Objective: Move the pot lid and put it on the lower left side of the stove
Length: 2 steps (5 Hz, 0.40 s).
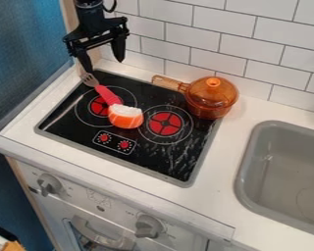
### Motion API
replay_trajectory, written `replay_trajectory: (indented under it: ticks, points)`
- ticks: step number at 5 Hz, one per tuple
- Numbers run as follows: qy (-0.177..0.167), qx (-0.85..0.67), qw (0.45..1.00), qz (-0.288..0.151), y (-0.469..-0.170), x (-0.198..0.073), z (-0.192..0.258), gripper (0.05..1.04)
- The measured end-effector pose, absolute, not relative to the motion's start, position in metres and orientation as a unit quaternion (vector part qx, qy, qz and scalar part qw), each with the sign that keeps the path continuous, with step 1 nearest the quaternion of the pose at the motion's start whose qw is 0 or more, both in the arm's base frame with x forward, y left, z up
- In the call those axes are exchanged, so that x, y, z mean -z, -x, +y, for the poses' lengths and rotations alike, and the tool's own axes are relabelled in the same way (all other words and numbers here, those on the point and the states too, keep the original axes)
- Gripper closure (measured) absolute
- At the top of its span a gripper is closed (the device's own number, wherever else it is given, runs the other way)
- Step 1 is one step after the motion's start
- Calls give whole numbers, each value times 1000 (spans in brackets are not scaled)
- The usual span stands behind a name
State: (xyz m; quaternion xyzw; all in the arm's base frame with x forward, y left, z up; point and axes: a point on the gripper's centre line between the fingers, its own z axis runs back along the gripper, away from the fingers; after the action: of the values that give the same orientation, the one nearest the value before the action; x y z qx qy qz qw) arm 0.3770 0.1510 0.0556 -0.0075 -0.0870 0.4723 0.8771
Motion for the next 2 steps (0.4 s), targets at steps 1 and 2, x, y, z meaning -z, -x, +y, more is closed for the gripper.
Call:
replay_trajectory:
  ticks: [1, 2]
  points:
    - [5, -474, 878, -65, -373, -38, 148, 82]
    - [-11, -455, 889, -55, -371, -33, 129, 82]
